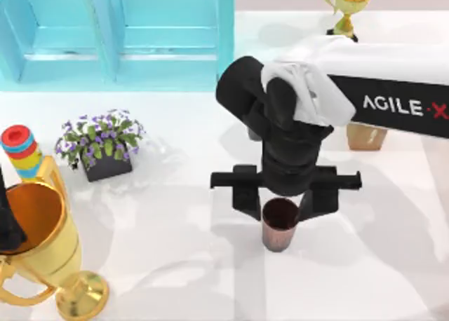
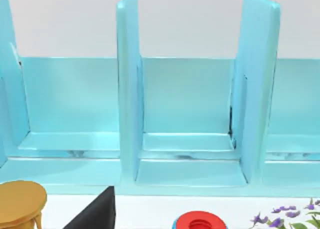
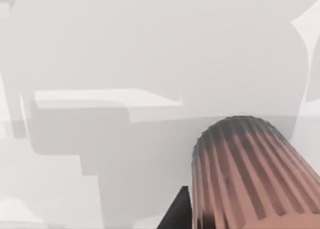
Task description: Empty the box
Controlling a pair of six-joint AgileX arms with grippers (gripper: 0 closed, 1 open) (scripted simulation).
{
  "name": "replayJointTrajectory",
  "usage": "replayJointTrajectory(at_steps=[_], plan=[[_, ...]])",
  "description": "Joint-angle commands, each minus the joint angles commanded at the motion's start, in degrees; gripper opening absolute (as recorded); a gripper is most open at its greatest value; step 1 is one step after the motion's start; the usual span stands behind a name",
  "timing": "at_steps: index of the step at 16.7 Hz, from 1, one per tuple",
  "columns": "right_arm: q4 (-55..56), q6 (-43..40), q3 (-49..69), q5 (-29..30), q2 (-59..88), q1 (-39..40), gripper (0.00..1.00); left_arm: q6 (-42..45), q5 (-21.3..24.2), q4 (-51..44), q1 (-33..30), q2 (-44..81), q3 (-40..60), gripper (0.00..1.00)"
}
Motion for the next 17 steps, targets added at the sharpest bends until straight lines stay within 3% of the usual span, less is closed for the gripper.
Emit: replayJointTrajectory(at_steps=[4,5,17], plan=[[0.00,0.00,0.00,0.00,0.00,0.00,0.98,0.00,0.00,0.00,0.00,0.00,0.00,1.00],[0.00,0.00,0.00,0.00,0.00,0.00,1.00,0.00,0.00,0.00,0.00,0.00,0.00,1.00],[-3.77,-0.04,3.21,-0.01,-0.48,-0.15,1.00,0.00,0.00,0.00,0.00,0.00,0.00,1.00]])
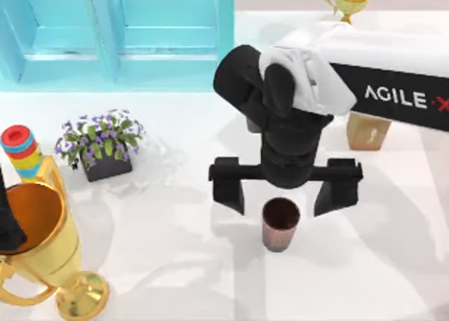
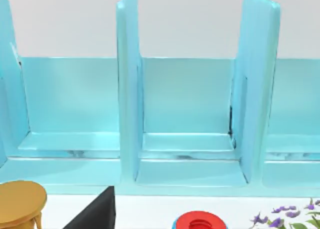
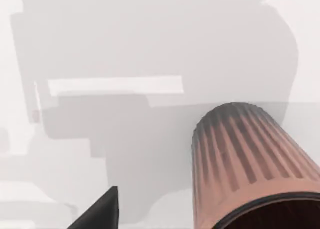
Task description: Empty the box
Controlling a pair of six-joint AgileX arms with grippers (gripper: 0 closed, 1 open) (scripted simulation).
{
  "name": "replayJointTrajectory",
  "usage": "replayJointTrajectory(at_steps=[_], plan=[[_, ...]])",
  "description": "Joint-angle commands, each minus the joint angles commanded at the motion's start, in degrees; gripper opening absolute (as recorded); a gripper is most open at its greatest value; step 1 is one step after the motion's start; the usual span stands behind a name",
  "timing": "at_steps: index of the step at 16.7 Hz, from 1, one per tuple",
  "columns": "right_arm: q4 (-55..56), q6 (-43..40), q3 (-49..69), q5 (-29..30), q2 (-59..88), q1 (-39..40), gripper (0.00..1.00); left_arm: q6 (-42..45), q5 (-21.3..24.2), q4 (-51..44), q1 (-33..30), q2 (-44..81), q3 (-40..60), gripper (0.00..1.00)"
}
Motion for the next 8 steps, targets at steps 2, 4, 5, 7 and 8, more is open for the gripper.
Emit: replayJointTrajectory(at_steps=[2,4,5,7,8], plan=[[-4.12,-0.04,3.55,-0.01,-0.54,-0.04,1.00,0.00,0.00,0.00,0.00,0.00,0.00,1.00],[-8.69,-0.08,7.54,-0.02,-1.15,-0.09,1.00,0.00,0.00,0.00,0.00,0.00,0.00,1.00],[-10.92,-0.10,9.50,-0.02,-1.46,-0.10,1.00,0.00,0.00,0.00,0.00,0.00,0.00,1.00],[-14.82,-0.14,12.90,-0.01,-1.99,-0.13,1.00,0.00,0.00,0.00,0.00,0.00,0.00,1.00],[-16.29,-0.15,14.18,-0.01,-2.19,-0.14,1.00,0.00,0.00,0.00,0.00,0.00,0.00,1.00]])
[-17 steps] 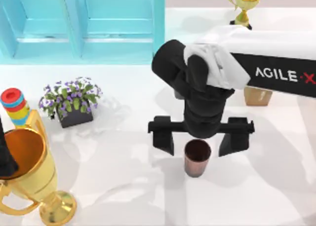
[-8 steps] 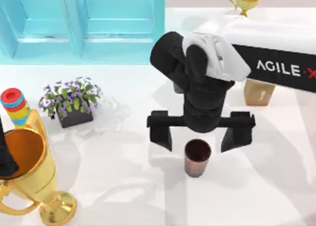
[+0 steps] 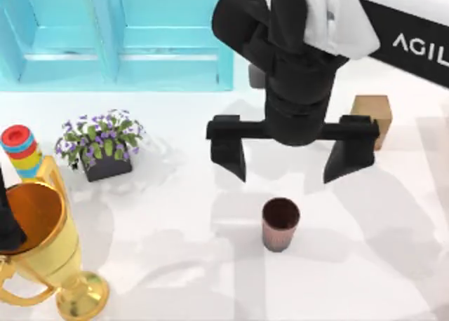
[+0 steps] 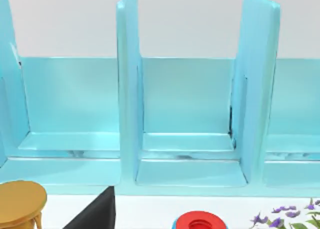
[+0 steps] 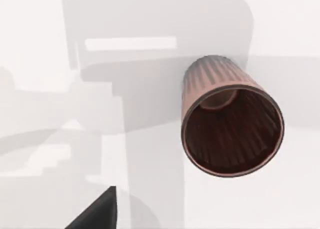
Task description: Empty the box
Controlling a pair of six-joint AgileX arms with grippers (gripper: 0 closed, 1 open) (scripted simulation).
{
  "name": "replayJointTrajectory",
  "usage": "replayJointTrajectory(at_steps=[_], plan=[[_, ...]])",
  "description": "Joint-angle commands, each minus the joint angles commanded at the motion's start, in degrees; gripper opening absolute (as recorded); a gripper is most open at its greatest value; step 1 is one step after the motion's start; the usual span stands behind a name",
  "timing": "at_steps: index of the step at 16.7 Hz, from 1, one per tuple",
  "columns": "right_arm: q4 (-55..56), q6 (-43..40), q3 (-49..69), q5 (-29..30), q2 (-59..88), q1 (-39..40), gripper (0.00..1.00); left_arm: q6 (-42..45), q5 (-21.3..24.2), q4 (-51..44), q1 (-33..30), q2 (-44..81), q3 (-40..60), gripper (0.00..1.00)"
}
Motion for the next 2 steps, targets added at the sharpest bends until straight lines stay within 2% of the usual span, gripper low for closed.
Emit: replayJointTrajectory(at_steps=[2], plan=[[-1.47,-0.02,1.27,0.00,-0.21,-0.01,1.00,0.00,0.00,0.00,0.00,0.00,0.00,1.00]])
